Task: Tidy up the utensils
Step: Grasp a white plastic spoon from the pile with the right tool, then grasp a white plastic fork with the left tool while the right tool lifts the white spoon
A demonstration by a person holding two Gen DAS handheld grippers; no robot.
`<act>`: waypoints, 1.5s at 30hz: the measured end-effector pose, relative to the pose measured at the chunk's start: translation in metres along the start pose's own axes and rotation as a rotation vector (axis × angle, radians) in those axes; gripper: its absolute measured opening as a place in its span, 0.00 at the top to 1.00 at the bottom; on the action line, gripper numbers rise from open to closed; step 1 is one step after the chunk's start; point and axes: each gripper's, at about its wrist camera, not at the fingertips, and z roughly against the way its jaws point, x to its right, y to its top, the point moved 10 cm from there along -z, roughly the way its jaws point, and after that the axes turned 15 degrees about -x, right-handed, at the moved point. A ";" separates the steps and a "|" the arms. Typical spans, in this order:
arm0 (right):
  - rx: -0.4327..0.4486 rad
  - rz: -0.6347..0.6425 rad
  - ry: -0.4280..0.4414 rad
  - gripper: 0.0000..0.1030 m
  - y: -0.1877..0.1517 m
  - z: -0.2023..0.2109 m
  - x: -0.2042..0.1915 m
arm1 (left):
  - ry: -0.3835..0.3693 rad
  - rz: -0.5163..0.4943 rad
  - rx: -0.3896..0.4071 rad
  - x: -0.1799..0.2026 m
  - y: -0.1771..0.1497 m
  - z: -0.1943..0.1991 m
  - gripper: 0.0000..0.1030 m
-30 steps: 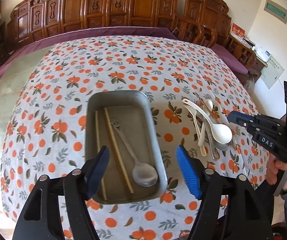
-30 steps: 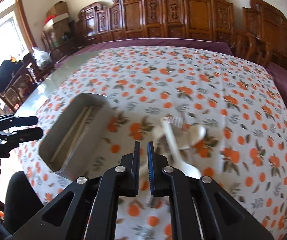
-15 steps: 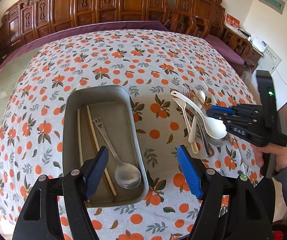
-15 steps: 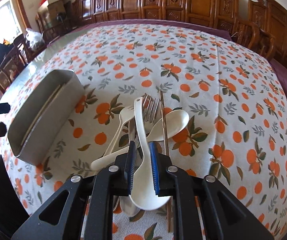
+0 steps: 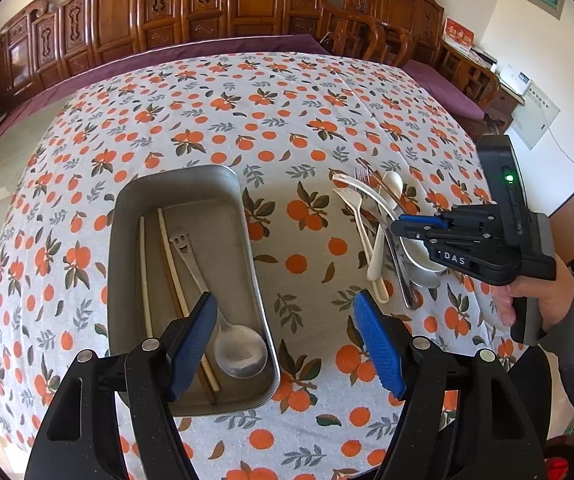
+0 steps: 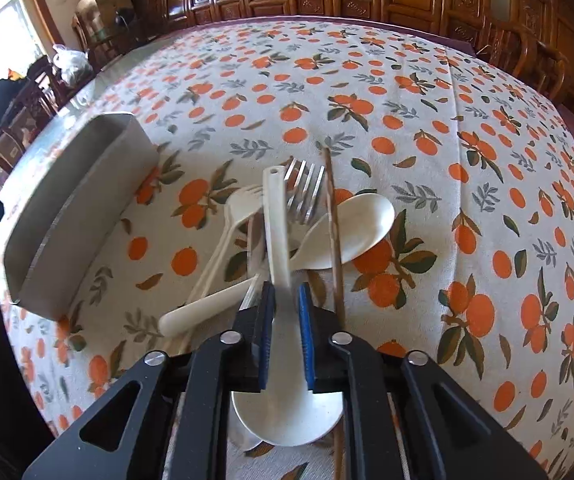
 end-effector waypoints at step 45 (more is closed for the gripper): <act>0.093 -0.141 0.076 0.89 -0.067 0.052 0.031 | -0.073 0.005 -0.129 0.069 0.076 -0.120 0.76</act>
